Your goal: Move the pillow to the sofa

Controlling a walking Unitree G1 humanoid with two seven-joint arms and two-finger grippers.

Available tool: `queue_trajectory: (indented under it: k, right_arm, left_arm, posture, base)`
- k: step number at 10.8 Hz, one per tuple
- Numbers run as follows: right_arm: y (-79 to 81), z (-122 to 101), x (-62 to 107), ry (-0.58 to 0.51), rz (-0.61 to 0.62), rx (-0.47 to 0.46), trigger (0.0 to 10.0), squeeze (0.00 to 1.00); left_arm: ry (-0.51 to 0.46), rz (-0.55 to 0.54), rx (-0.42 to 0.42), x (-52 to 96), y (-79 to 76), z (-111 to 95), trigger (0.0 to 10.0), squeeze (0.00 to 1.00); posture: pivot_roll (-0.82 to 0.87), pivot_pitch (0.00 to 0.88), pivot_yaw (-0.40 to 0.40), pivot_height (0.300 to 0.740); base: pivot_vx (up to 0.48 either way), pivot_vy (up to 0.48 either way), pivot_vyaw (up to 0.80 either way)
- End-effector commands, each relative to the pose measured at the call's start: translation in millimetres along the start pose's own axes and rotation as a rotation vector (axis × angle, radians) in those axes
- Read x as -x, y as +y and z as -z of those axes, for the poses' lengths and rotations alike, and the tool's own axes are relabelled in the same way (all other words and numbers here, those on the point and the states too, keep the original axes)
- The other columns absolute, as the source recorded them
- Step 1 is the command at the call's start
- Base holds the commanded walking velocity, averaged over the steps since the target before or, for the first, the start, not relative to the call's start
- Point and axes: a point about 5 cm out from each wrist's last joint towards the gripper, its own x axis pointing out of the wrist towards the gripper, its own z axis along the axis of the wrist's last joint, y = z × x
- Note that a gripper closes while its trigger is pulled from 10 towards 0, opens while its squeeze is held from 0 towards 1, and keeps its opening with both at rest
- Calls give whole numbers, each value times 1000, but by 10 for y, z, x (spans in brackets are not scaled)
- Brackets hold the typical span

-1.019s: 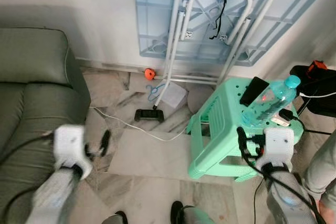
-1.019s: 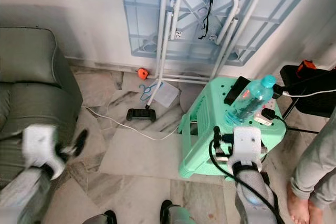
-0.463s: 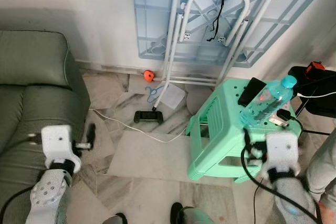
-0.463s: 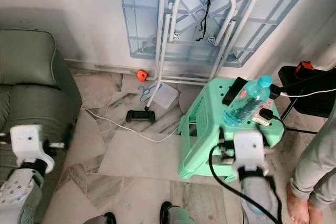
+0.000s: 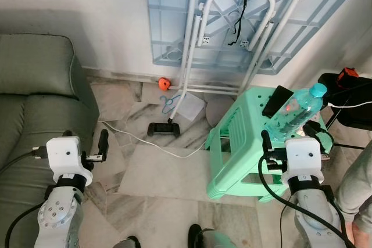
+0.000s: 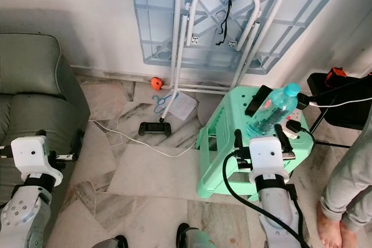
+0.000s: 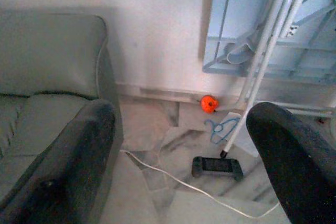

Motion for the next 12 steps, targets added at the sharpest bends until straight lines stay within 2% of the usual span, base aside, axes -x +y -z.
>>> queue_trajectory:
  k: [1, 2, 3, 4, 5, 6, 7, 8, 11, 12]
  right_arm:
    - [-47, 81, 3, 55, 18, -36, 10000, 0]
    - [-71, 93, -36, 77, 38, -98, 10000, 0]
    - [-95, 95, -77, 104, 71, -217, 10000, 0]
    - [-89, 82, -93, 119, 71, -293, 10000, 0]
    - [-44, 113, -99, 149, 44, -380, 10000, 0]
    - [-32, 129, -104, 165, 43, -413, 10000, 0]
    - [-2, 94, -146, 147, 16, -400, 10000, 0]
    - [39, 29, -161, 116, -23, -354, 10000, 0]
    - [41, 42, -157, 133, -34, -324, 10000, 0]
    - [52, 31, -167, 121, -45, -288, 10000, 0]
  left_arm:
    - [1, -29, 12, -38, -29, -29, 10000, 0]
    - [-67, -60, -30, -107, -59, -175, 10000, 0]
    - [-63, 44, 79, -147, -175, -200, 10000, 0]
    - [25, 105, 204, -153, -287, -104, 10000, 0]
    - [136, 127, 399, -184, -397, -22, 10000, 0]
    - [141, 139, 394, -201, -416, -30, 10000, 0]
    - [127, 141, 376, -237, -422, -55, 10000, 0]
    - [114, 140, 340, -229, -399, -71, 10000, 0]
    - [135, 131, 334, -239, -357, -73, 10000, 0]
    - [131, 133, 317, -246, -352, -75, 10000, 0]
  posture:
    - [-116, 196, -77, 740]
    - [-116, 194, -79, 740]
    - [-117, 193, -78, 740]
    - [-119, 193, -78, 740]
    - [-113, 191, -78, 740]
    - [-110, 190, -78, 740]
    - [-109, 186, -75, 740]
    - [-110, 182, -75, 740]
    - [-105, 176, -74, 740]
    - [-103, 173, -72, 740]
  base:
    - [0, 0, 0]
    - [0, 0, 0]
    - [0, 0, 0]
    - [0, 0, 0]
    - [0, 0, 0]
    - [0, 0, 0]
    - [0, 0, 0]
    - [0, 0, 0]
    - [0, 0, 0]
    - [0, 0, 800]
